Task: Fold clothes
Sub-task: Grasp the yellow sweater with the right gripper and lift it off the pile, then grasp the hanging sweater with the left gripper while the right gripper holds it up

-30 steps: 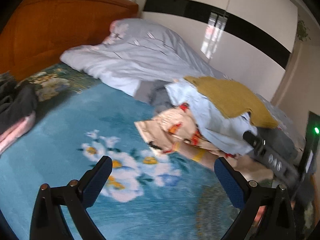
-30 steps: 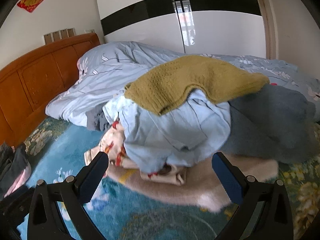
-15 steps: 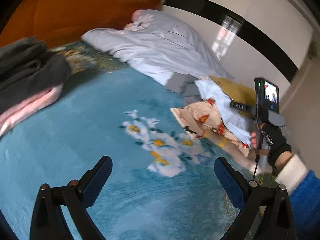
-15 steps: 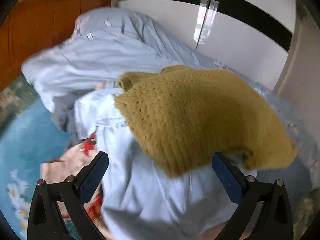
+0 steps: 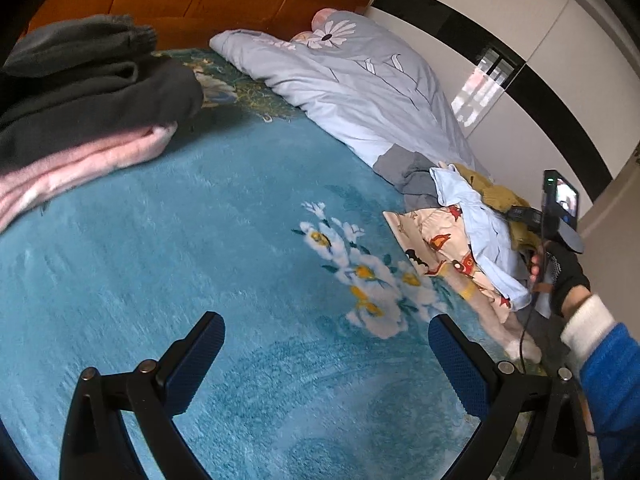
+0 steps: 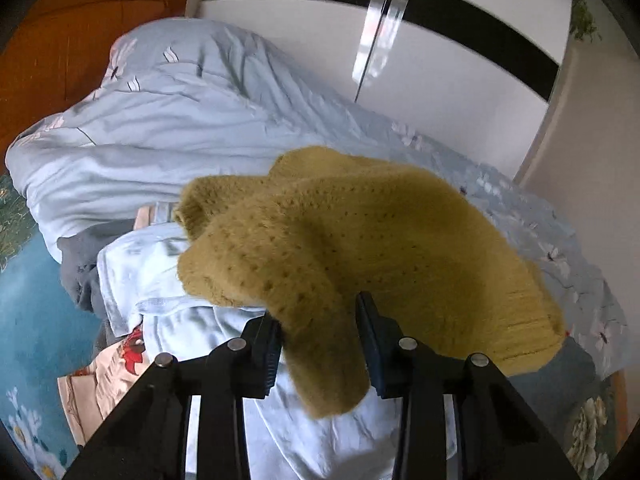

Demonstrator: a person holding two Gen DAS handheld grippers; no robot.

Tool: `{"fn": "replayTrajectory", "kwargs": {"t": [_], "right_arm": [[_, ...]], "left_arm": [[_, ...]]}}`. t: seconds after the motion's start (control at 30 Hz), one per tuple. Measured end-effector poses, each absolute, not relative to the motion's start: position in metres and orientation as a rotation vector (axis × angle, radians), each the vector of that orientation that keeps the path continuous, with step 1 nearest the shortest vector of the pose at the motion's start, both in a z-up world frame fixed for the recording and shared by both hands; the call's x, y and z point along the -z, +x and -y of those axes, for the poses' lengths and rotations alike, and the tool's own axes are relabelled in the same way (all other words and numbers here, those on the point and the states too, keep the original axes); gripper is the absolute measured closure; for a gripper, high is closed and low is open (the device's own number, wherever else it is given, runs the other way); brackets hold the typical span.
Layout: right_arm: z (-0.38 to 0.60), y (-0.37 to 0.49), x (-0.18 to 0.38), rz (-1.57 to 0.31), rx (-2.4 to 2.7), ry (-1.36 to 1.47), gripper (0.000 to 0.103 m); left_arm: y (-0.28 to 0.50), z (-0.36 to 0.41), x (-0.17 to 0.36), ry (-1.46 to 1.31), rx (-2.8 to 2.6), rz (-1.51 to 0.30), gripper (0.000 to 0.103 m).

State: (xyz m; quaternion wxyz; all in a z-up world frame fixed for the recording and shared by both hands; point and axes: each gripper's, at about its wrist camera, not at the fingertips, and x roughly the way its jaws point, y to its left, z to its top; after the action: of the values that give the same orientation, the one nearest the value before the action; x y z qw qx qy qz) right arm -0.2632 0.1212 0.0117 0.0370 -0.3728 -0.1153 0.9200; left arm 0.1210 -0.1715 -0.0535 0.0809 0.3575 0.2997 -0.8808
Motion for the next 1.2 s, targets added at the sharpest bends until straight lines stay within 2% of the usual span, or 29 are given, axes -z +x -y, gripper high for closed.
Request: {"fn": "replayTrajectory", "kwargs": {"t": [0.1, 0.13, 0.17, 0.23, 0.37, 0.53, 0.73, 0.87, 1.0, 1.2], "right_arm": [[-0.118, -0.271, -0.007, 0.369, -2.795, -1.228, 0.067], [-0.118, -0.271, -0.008, 0.348, -2.799, -1.227, 0.081], [-0.118, -0.270, -0.010, 0.319, -2.805, -1.215, 0.088], [-0.123, -0.264, -0.022, 0.254, -2.826, -1.156, 0.089], [-0.137, -0.240, -0.073, 0.220, -2.903, -0.944, 0.090], [-0.146, -0.195, -0.144, 0.321, -3.011, -0.766, 0.091], [-0.158, -0.144, -0.226, 0.285, -3.098, -0.579, 0.091], [-0.146, -0.095, -0.281, 0.327, -3.173, -0.437, 0.091], [-0.134, -0.030, -0.336, 0.316, -3.284, -0.313, 0.091], [-0.145, 0.082, -0.390, 0.236, -3.408, -0.158, 0.091]], "left_arm": [[0.125, 0.170, 0.054, 1.089, 2.638, -0.835, 0.000], [0.127, 0.171, 0.054, 1.097, 2.635, -0.809, 0.000], [0.129, 0.172, 0.054, 1.104, 2.632, -0.783, 0.000], [0.136, 0.176, 0.054, 1.106, 2.625, -0.757, 0.000], [0.151, 0.189, 0.056, 1.107, 2.598, -0.786, 0.000], [0.167, 0.198, 0.042, 1.076, 2.579, -0.852, 0.000], [0.185, 0.183, -0.001, 1.023, 2.670, -0.765, 0.000], [0.210, 0.174, -0.029, 0.962, 2.723, -0.737, 0.000], [0.241, 0.168, -0.058, 0.877, 2.769, -0.727, 0.000], [0.287, 0.159, -0.102, 0.745, 2.833, -0.709, 0.000]]}}
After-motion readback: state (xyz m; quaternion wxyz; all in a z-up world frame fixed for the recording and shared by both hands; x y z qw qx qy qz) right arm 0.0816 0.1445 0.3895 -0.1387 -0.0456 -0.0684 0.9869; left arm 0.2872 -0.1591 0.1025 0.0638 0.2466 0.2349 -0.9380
